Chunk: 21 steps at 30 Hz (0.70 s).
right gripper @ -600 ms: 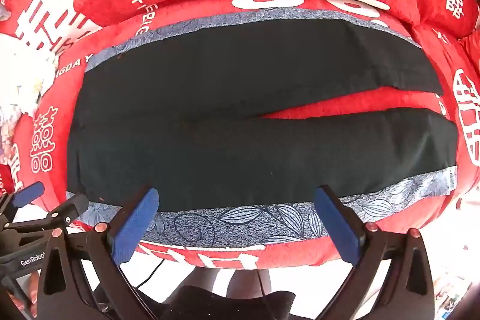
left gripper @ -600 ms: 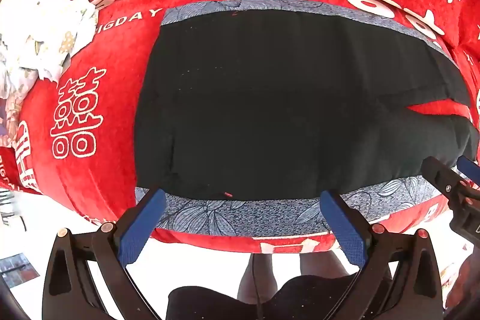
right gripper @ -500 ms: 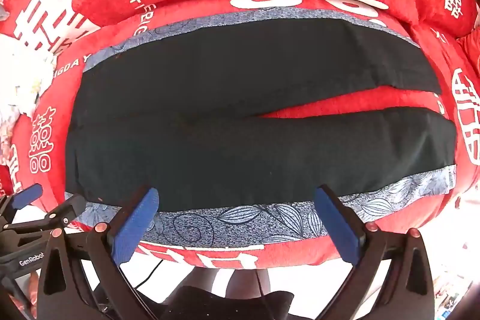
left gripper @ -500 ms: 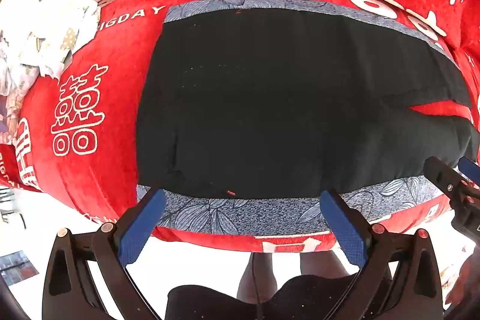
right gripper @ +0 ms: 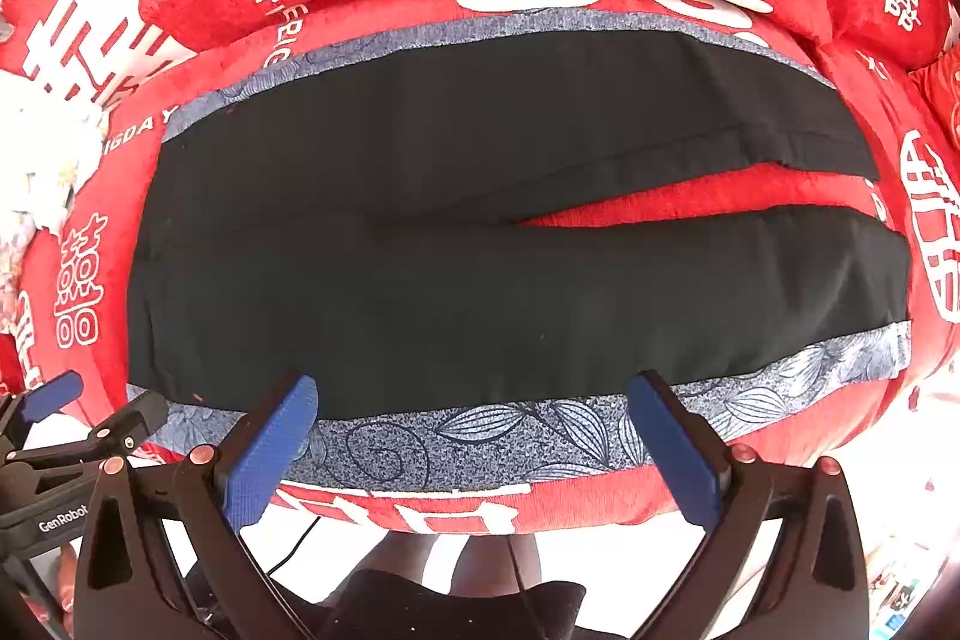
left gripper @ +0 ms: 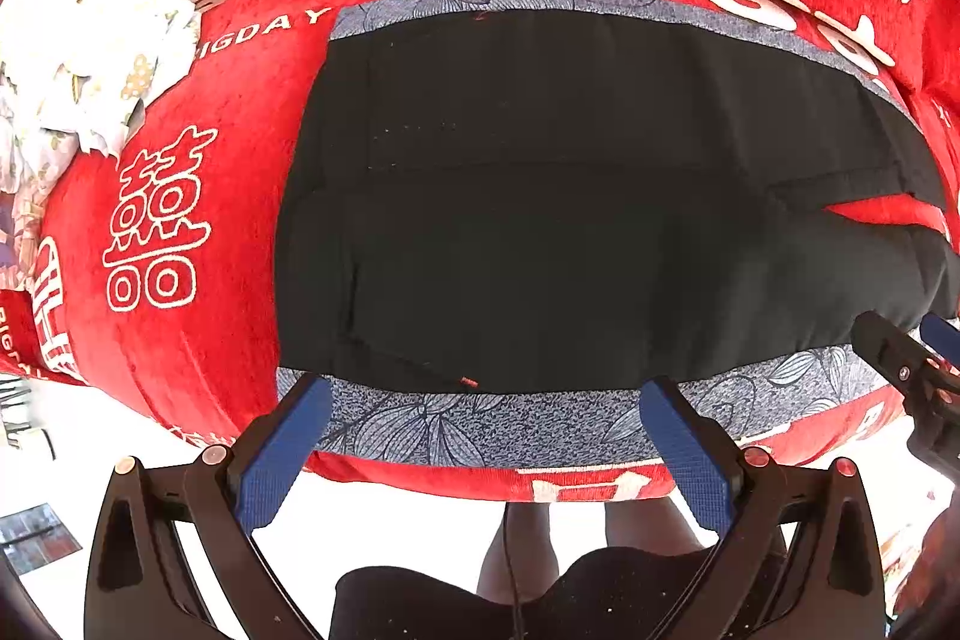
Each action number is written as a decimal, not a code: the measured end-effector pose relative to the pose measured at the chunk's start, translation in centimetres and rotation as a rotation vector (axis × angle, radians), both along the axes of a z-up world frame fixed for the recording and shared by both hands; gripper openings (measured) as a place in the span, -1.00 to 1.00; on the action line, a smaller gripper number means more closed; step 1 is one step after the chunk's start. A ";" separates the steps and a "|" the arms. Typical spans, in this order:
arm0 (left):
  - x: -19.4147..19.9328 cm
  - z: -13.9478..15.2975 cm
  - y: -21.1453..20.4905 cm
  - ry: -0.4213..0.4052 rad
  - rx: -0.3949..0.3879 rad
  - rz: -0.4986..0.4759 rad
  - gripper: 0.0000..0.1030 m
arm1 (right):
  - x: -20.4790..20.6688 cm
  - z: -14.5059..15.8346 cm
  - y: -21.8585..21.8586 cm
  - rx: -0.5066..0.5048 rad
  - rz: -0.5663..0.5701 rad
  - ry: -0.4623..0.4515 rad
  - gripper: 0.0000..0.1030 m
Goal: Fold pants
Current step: 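Position both grippers open over the waistband of the black trousers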
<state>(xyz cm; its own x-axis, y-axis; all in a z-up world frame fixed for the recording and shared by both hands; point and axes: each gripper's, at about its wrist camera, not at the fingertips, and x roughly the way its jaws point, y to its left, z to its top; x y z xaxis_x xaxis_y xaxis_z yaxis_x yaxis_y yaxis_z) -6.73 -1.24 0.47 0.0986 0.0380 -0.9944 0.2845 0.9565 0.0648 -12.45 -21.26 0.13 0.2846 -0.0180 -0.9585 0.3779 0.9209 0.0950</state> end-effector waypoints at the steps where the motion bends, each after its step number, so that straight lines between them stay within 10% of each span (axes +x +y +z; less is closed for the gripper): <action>1: 0.0 0.0 0.0 0.000 0.001 -0.001 1.00 | 0.0 0.0 0.0 -0.001 -0.001 0.000 1.00; 21: -0.2 -0.6 0.0 0.005 0.017 0.001 1.00 | 0.3 -0.5 0.2 0.012 0.020 0.043 1.00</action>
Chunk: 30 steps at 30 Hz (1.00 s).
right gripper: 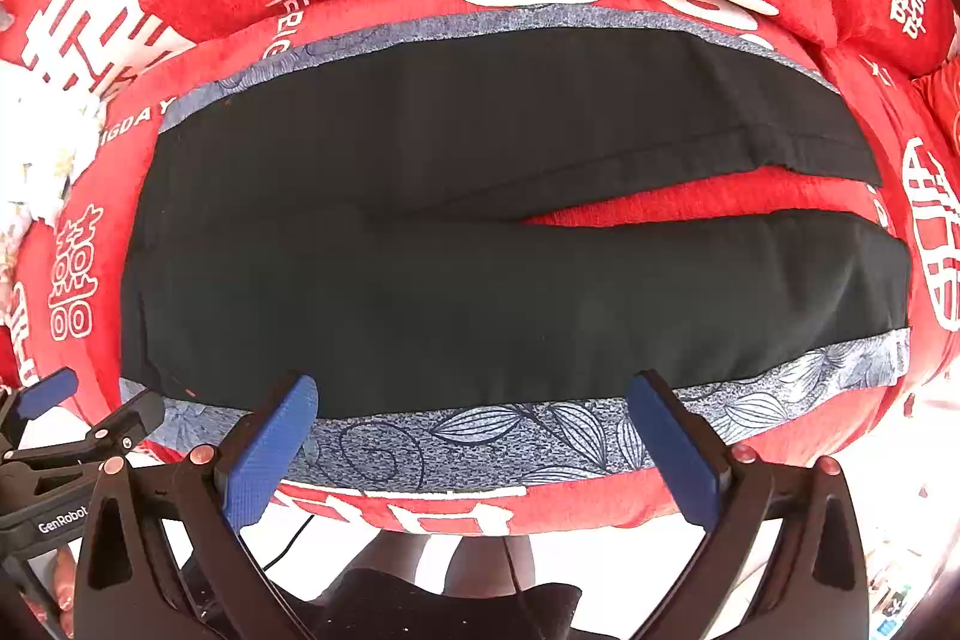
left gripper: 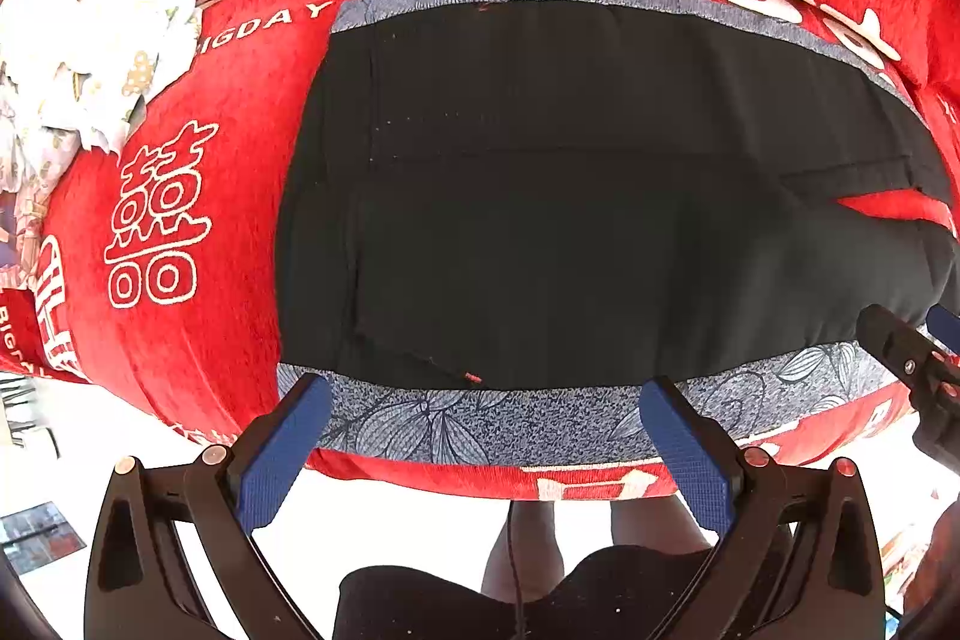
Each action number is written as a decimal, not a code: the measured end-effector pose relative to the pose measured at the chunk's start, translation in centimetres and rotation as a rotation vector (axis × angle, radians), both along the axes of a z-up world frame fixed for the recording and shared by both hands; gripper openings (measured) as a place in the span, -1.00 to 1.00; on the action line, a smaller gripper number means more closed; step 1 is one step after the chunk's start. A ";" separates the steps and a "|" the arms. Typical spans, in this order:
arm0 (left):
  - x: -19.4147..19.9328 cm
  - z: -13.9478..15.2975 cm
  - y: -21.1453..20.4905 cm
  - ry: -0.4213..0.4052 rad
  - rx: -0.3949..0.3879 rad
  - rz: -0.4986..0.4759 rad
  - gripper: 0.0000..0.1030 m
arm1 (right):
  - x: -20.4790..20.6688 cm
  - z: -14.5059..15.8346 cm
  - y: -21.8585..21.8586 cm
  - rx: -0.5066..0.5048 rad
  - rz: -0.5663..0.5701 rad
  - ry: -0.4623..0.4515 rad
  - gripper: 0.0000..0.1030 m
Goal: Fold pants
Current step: 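Position both grippers open over the waistband of the black trousers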
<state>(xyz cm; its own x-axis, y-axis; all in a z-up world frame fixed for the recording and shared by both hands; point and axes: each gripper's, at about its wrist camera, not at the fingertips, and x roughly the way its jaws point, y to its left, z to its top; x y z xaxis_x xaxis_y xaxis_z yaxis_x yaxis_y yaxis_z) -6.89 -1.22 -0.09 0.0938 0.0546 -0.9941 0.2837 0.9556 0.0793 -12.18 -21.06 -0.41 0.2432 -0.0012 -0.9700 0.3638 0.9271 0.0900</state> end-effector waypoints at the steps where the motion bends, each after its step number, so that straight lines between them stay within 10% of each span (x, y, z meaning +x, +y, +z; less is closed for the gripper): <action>1: 0.0 -0.1 0.0 0.001 0.001 0.000 1.00 | 0.0 0.0 0.0 -0.004 0.000 -0.006 1.00; 30: -0.2 -1.8 0.5 0.015 0.017 0.008 1.00 | 0.6 -1.0 0.5 0.000 0.013 -0.010 1.00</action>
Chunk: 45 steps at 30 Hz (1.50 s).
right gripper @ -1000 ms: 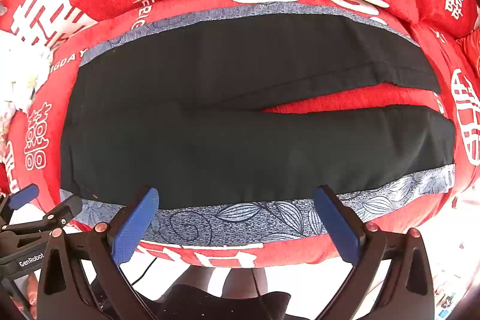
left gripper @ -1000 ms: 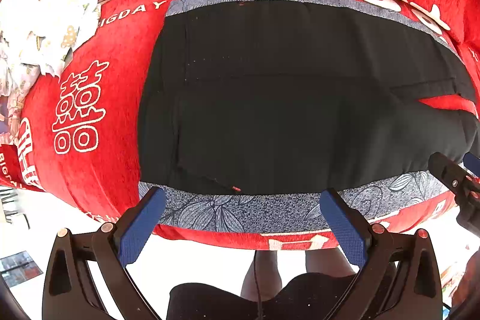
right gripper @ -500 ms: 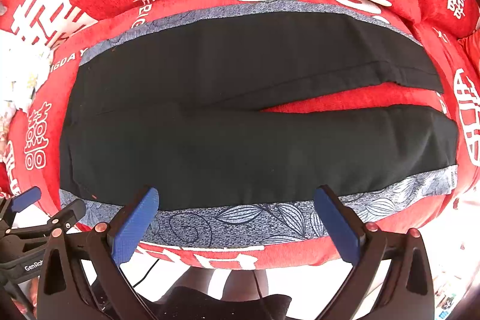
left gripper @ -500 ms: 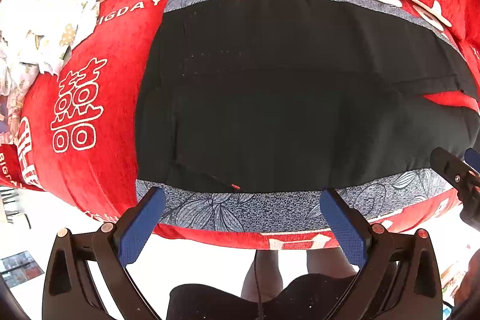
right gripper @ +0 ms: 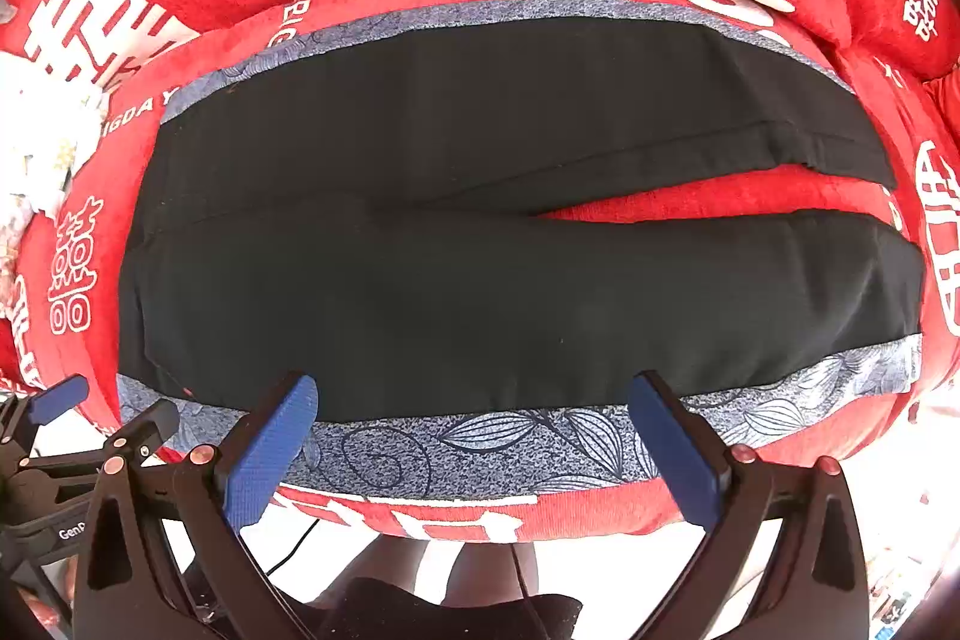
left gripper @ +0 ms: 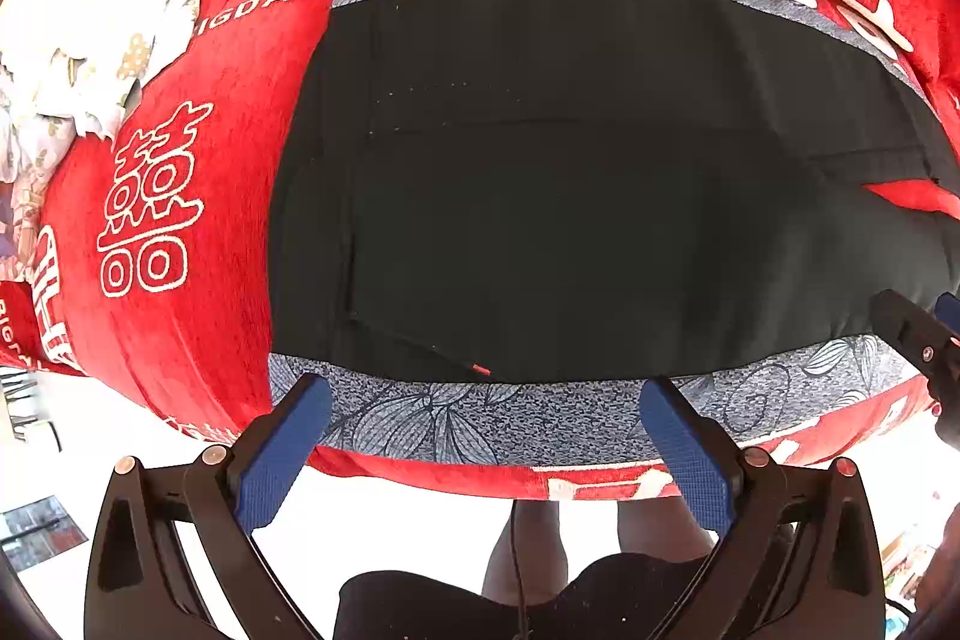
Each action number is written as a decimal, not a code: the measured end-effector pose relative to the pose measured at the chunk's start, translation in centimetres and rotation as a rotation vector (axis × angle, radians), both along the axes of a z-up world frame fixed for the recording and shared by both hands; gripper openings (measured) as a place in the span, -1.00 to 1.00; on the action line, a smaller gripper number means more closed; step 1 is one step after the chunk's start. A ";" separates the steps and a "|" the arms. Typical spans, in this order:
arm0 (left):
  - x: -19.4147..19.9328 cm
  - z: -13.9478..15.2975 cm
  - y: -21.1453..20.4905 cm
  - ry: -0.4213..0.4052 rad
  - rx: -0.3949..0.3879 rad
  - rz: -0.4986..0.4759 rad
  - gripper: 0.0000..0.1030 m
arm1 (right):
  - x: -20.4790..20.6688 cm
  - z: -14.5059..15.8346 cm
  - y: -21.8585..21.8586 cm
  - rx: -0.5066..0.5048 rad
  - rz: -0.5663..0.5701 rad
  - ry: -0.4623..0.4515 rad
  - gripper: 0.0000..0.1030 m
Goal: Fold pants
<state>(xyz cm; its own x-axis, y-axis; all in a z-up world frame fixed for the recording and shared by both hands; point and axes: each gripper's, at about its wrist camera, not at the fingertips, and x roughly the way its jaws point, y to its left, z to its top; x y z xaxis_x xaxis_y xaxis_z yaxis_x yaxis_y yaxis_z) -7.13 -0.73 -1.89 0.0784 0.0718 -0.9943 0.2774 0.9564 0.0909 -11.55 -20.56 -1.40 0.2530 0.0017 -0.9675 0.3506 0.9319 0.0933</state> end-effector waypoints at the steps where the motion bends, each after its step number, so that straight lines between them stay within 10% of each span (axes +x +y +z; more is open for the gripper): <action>1: 0.0 -0.1 0.0 -0.001 0.000 0.000 1.00 | 0.0 0.0 0.0 0.000 0.000 -0.001 1.00; 28: -0.6 -0.7 1.4 0.003 -0.054 0.017 1.00 | -1.2 -1.3 -0.8 0.150 -0.027 -0.038 1.00; 34: -0.9 -0.9 2.9 0.016 -0.112 0.053 1.00 | -3.8 -4.2 -1.7 0.546 -0.078 -0.105 0.85; 36: -1.0 -1.2 3.6 0.030 -0.138 0.073 1.00 | -5.2 -6.4 -2.3 0.617 -0.135 -0.069 0.43; 45: -1.5 -2.9 5.1 0.078 -0.199 0.129 1.00 | -9.0 -13.3 -3.2 0.831 -0.273 -0.030 0.43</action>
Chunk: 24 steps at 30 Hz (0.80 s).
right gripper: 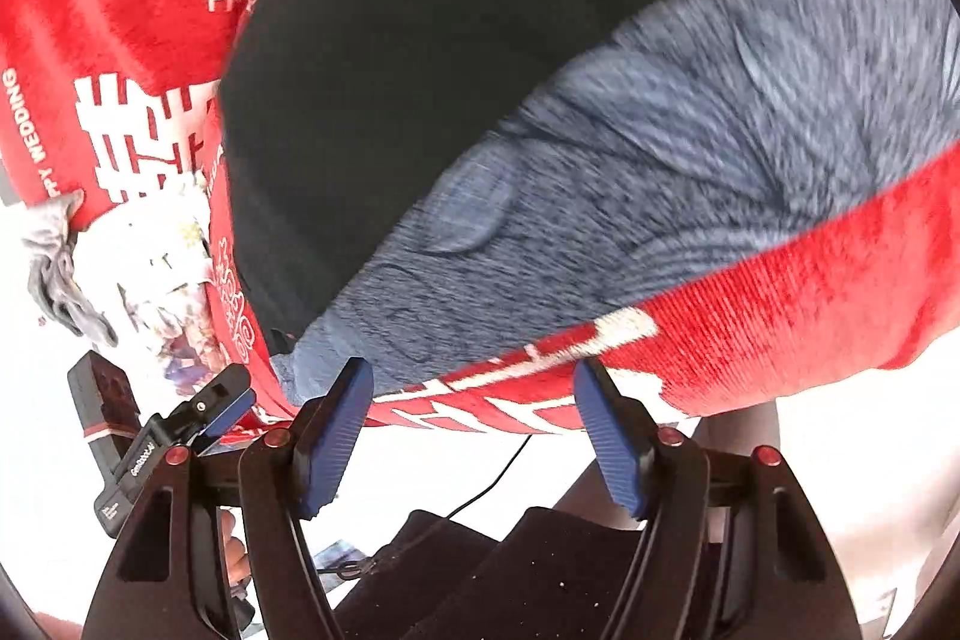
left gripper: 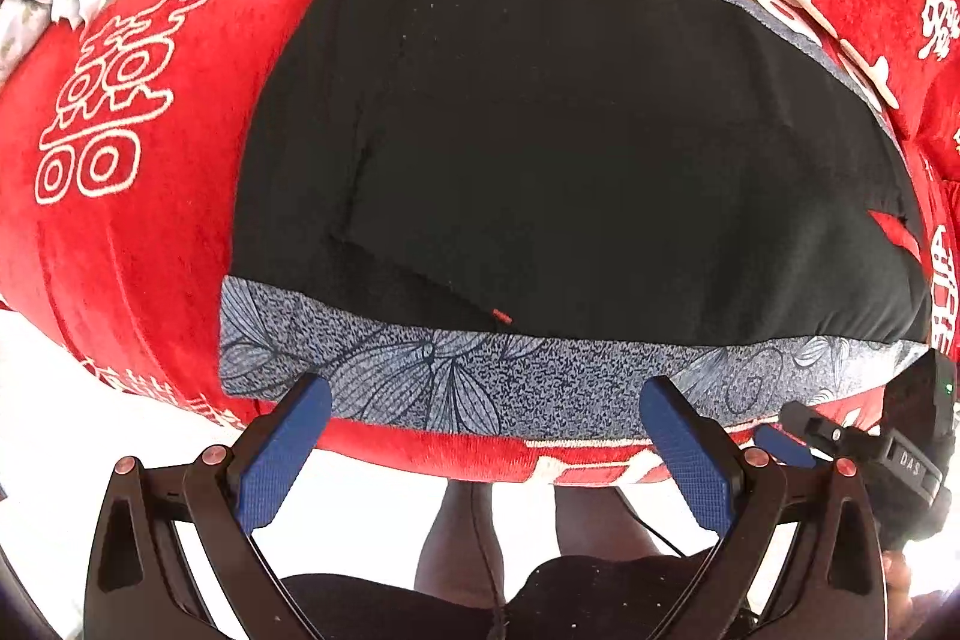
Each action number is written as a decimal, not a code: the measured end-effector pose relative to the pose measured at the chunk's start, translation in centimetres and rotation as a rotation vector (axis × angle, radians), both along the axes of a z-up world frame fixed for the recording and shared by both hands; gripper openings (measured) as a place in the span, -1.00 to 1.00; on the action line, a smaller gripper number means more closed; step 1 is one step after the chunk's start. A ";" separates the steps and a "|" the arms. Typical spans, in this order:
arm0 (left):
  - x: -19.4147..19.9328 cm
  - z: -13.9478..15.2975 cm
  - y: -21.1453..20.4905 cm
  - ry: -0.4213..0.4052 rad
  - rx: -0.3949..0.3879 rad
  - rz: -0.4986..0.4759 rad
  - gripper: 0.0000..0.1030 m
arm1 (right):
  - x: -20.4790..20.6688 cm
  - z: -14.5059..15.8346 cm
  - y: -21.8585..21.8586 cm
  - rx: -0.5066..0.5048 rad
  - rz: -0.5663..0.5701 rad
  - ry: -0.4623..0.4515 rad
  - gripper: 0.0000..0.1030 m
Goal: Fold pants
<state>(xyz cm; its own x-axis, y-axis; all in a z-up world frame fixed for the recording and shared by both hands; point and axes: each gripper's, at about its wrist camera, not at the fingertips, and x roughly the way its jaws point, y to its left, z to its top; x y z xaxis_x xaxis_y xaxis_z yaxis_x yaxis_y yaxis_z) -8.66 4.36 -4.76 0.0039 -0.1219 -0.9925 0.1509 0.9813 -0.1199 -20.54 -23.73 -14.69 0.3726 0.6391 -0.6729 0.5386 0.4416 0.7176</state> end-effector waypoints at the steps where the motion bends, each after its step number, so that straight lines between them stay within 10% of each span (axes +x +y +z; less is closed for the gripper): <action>1: -0.1 -0.1 0.0 0.001 -0.003 -0.001 1.00 | 0.0 -0.2 0.0 0.022 -0.014 -0.014 0.43; 9: 0.0 -0.6 0.3 0.031 -0.083 0.025 1.00 | 1.3 -0.9 0.5 0.173 -0.121 -0.139 0.33; 17: -0.6 -1.2 4.9 0.084 -0.217 0.146 1.00 | 5.8 -1.8 6.6 0.287 0.056 -0.192 0.33; 19: -0.8 -1.4 6.1 0.090 -0.227 0.179 1.00 | 6.9 -1.9 7.8 0.289 0.076 -0.195 0.08; 20: -0.9 -1.5 6.8 0.093 -0.232 0.196 1.00 | 6.8 -2.5 7.8 0.280 0.087 -0.186 -0.59; 21: -1.1 -1.7 7.6 0.098 -0.236 0.215 1.00 | 7.5 -2.7 8.5 0.282 0.093 -0.168 -0.86; 24: -2.0 -2.4 9.7 0.121 -0.290 0.286 1.00 | 7.7 -1.6 8.8 0.337 0.044 -0.213 -0.87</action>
<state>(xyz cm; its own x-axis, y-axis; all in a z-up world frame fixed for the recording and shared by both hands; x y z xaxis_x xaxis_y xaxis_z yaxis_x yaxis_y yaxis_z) -10.66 14.02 -7.20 -0.0367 -0.4073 -0.9126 -0.1553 0.9044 -0.3974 -12.80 -14.95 -16.29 0.4482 0.8295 -0.3333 0.3478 0.1817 0.9198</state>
